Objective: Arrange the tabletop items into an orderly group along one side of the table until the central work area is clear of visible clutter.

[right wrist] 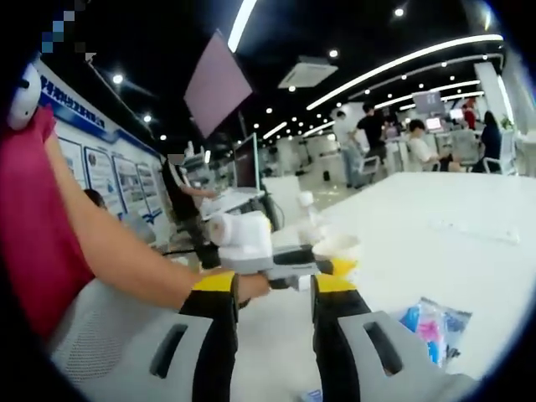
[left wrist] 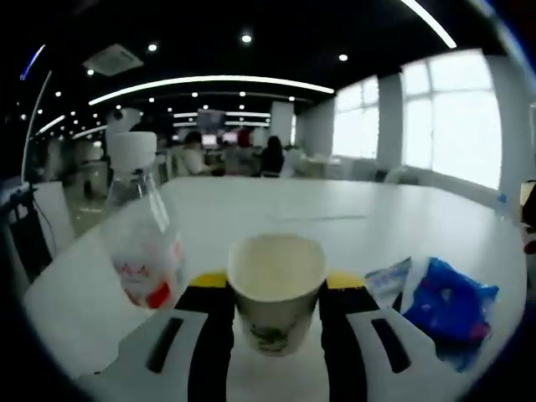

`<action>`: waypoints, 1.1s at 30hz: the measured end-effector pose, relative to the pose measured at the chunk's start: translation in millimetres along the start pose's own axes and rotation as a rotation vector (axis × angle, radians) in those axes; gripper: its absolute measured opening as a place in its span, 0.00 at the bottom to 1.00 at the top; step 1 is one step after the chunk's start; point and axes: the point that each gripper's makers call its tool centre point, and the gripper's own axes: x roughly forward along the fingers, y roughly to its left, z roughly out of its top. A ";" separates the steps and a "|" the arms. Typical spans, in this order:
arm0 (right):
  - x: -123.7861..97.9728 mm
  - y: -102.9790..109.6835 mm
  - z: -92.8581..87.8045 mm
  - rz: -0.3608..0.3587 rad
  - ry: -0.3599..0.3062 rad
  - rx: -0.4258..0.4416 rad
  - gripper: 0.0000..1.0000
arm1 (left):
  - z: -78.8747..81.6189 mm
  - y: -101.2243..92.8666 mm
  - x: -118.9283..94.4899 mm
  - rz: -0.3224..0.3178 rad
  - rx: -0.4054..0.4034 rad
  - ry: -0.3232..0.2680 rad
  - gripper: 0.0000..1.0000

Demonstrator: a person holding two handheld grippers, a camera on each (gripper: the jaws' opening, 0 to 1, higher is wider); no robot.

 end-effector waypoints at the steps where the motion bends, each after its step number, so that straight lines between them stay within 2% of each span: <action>1: 0.4 0.7 0.3 0.002 -0.002 0.003 0.33 | -0.5 1.0 1.8 0.003 0.002 0.000 0.36; 6: -0.2 -0.1 0.4 0.008 -0.007 0.009 0.32 | -3.7 8.6 4.7 0.040 0.003 0.002 0.36; 8: -1.0 -0.5 0.7 0.008 -0.012 0.014 0.32 | -6.5 9.2 5.4 0.044 -0.019 0.004 0.36; 15: -3.9 -3.1 1.9 0.006 -0.022 0.023 0.32 | -22.2 13.7 7.5 0.072 -0.018 0.047 0.37; 22: -2.6 -2.3 3.6 0.012 -0.028 0.025 0.31 | -25.5 15.8 8.6 0.072 -0.013 0.062 0.39; 26: -3.1 -3.2 4.8 0.009 -0.033 0.027 0.32 | -29.0 14.6 8.0 0.069 -0.047 0.085 0.43; 28: -3.9 -3.6 6.0 0.007 -0.037 0.027 0.32 | -36.2 17.0 7.2 0.082 -0.073 0.123 0.51; 30: -4.3 -3.8 6.7 0.005 -0.039 0.026 0.32 | -35.4 14.0 5.3 0.072 -0.065 0.117 0.54; 33: -5.1 -4.5 6.8 0.003 -0.039 0.026 0.32 | -37.2 11.1 1.4 0.060 -0.062 0.130 0.52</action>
